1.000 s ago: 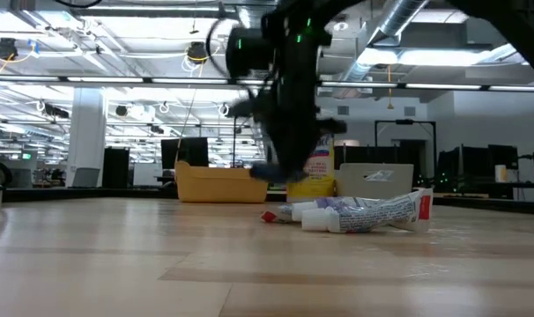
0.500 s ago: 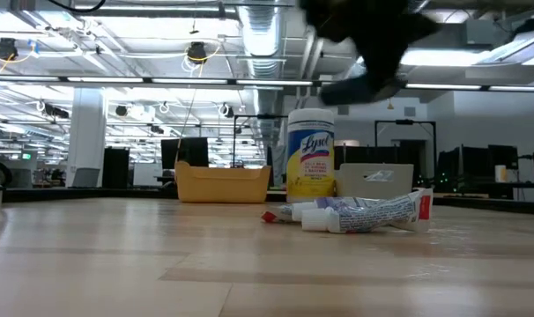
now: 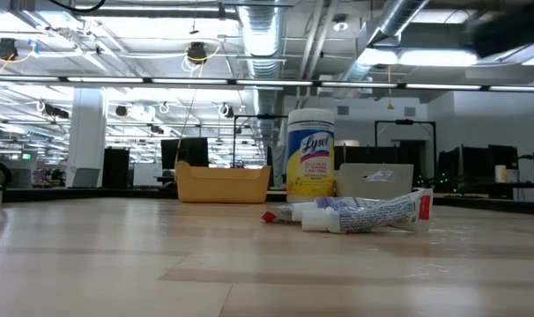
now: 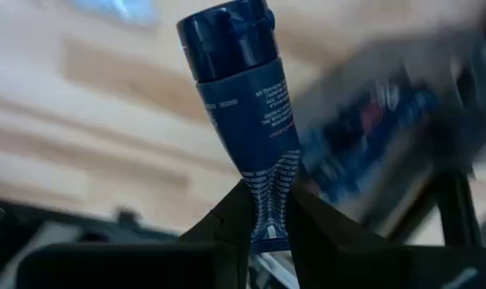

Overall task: Pick & Place Travel size toiletries
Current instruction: Put the blue shaving butter into the black bin, then put the violet toothpaste into the yellow bin

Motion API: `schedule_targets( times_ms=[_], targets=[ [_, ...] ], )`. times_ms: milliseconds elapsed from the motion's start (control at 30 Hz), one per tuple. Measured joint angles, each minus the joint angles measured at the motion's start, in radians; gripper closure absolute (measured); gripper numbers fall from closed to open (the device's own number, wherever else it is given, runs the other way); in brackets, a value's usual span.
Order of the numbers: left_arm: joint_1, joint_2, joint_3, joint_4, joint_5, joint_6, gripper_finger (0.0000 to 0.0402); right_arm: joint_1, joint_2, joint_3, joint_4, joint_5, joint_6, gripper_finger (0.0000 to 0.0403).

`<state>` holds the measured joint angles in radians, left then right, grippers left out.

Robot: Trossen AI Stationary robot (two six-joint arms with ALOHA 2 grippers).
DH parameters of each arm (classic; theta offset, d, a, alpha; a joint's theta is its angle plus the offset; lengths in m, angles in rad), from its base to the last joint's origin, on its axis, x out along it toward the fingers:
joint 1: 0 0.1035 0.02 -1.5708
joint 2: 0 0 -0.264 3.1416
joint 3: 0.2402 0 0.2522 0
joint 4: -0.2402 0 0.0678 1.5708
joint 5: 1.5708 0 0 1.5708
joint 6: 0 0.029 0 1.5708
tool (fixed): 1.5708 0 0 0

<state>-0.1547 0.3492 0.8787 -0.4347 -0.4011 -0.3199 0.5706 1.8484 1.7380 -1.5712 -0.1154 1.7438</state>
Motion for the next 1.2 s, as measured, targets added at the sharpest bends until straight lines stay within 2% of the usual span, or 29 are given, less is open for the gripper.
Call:
schedule_targets(
  times_ms=[100,333,500,700,833,1033,1100,1200],
  targets=[
    [0.000,0.000,0.000,0.000,0.000,0.000,0.0243,0.070,0.004,-0.023,0.000,-0.069,0.044,0.0345],
    [0.000,0.000,0.000,0.000,-0.028,0.001,0.0243,0.168,0.004,-0.119,0.000,-0.148,0.102,0.0345],
    [0.000,0.000,0.000,0.001,-0.047,0.001,0.0243,0.170,0.005,-0.244,-0.001,-0.224,0.061,0.0345],
    [0.000,0.000,0.000,0.001,-0.055,0.001,0.0243,0.128,0.005,-0.320,0.021,-0.245,-0.033,0.0338],
    [0.000,0.000,0.000,0.001,-0.055,0.001,0.0243,0.112,0.004,-0.320,0.024,-0.243,-0.087,0.0290],
    [0.000,0.000,0.000,0.000,-0.055,0.020,0.0243,0.112,0.003,-0.308,0.023,-0.228,-0.125,0.0171],
    [0.000,0.000,0.000,0.000,-0.056,0.035,0.0243,0.104,0.003,-0.276,0.023,-0.187,-0.152,0.0144],
    [0.000,-0.011,0.000,-0.001,-0.091,0.081,0.0243,0.070,0.003,-0.198,0.026,-0.075,-0.236,0.0131]
  ],
)
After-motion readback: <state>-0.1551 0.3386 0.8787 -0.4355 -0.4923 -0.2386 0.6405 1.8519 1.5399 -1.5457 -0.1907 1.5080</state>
